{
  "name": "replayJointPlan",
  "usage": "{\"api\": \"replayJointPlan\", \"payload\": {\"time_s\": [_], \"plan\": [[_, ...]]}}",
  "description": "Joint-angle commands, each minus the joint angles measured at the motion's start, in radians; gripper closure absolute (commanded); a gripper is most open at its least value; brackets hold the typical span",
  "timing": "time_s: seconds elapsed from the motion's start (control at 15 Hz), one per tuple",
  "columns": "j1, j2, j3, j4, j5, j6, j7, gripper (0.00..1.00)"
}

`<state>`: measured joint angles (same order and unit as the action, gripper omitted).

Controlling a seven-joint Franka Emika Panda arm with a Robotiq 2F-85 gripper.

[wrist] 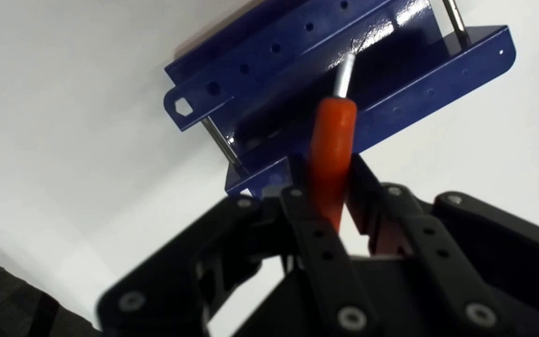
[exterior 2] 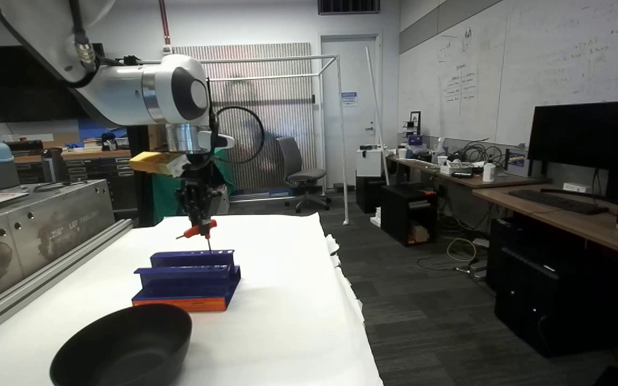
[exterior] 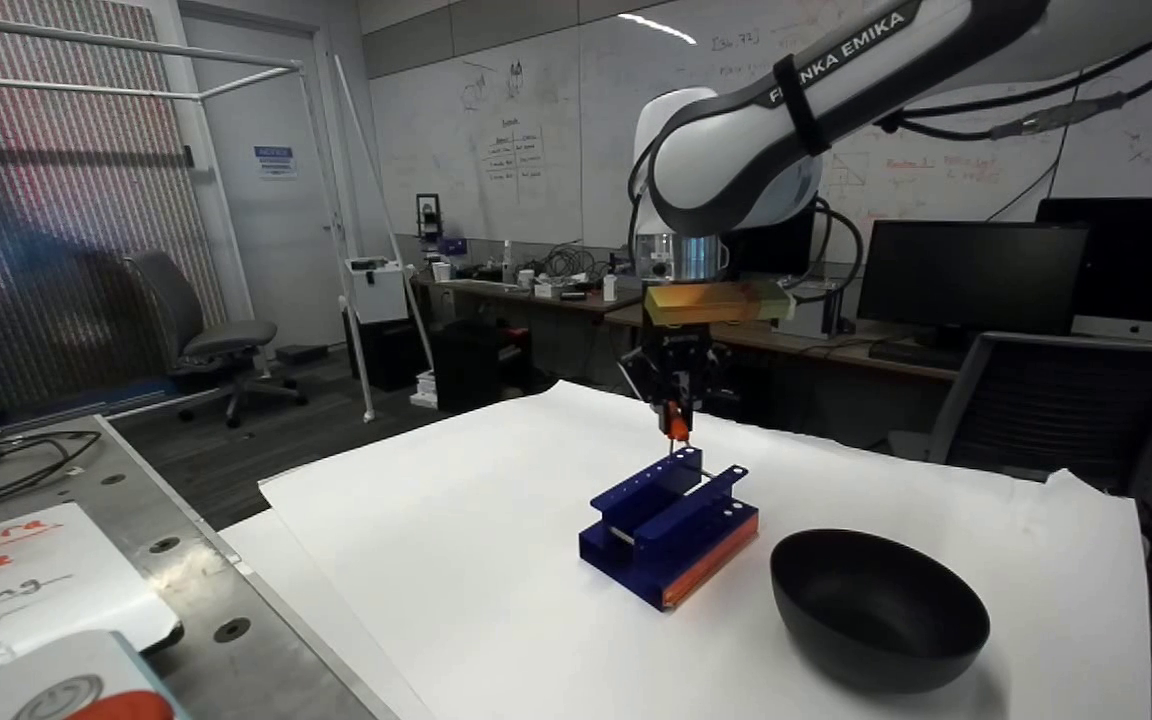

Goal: Pick up the orange object tool and put it in the bowl

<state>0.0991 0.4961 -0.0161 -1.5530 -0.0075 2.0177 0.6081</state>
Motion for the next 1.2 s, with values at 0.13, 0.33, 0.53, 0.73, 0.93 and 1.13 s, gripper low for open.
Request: {"api": "replayJointPlan", "payload": {"time_s": [0.13, 0.33, 0.53, 0.73, 0.93, 1.13], "plan": [[0.019, -0.044, -0.024, -0.026, -0.032, 0.027, -0.001, 0.95], [0.035, -0.154, -0.022, -0.069, -0.066, -0.012, -0.006, 0.95], [0.046, -0.249, -0.013, -0.053, -0.108, -0.117, -0.005, 0.93], [0.034, -0.292, -0.005, 0.034, -0.128, -0.343, -0.013, 0.92], [-0.006, -0.274, -0.005, 0.095, -0.08, -0.581, -0.064, 0.92], [-0.065, -0.226, -0.019, 0.059, 0.006, -0.633, -0.158, 0.93]]}}
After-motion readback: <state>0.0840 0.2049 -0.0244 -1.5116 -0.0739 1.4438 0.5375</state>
